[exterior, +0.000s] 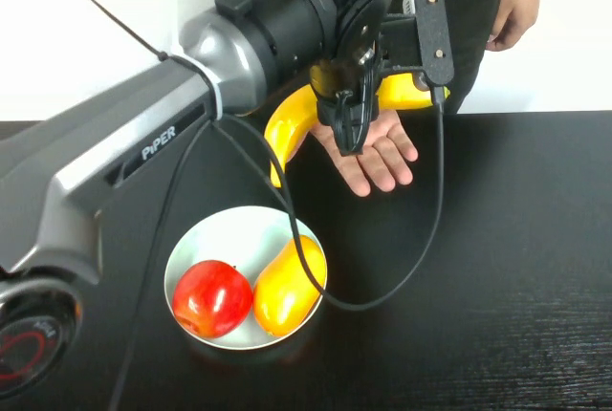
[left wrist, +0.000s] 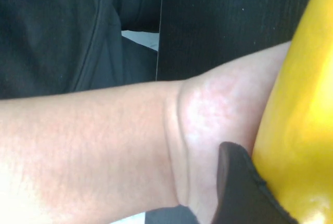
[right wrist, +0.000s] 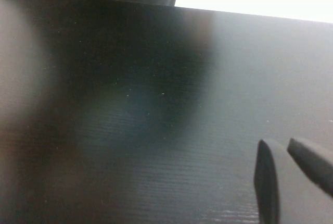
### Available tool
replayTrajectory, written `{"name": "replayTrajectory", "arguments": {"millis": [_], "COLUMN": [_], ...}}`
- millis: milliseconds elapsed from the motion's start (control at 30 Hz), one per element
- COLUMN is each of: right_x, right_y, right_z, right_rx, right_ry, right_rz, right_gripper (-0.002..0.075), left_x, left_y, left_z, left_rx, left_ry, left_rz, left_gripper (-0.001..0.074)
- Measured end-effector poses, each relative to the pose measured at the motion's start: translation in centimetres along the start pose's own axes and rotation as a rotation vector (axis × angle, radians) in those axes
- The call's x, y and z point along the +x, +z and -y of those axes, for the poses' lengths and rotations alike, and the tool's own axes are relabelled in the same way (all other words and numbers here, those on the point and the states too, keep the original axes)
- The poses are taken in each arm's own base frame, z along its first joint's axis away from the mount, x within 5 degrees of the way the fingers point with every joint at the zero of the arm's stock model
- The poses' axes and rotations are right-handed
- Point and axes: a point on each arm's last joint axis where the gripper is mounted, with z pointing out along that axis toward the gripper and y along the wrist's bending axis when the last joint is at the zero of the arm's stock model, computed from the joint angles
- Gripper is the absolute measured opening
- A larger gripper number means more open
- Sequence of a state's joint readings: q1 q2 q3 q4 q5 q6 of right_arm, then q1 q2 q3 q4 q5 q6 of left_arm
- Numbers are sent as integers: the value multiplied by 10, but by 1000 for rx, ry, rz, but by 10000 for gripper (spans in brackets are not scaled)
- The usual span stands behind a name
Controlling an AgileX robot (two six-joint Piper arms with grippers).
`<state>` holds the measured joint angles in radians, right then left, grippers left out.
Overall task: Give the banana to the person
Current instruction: Hand the grabbed banana to the person
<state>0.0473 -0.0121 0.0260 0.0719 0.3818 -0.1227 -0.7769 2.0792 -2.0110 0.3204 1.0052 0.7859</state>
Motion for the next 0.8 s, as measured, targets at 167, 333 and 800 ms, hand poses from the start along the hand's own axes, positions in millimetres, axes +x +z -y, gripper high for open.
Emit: {"name": "replayTrajectory", "arguments": {"millis": [167, 333, 800], "right_x": [0, 0, 0], "right_y": [0, 0, 0], "right_z": [0, 0, 0], "right_rx": [0, 0, 0], "right_ry": [0, 0, 0], "right_rz": [0, 0, 0], "right_gripper": [-7, -7, -8], "left_x": [-1, -2, 2], "left_y": [8, 8, -17], "left_z": [2, 3, -2], "left_rx": [8, 26, 30], "left_ry": [3, -18, -141], "left_rz": [-8, 12, 24], "left_gripper": [274, 274, 543]}}
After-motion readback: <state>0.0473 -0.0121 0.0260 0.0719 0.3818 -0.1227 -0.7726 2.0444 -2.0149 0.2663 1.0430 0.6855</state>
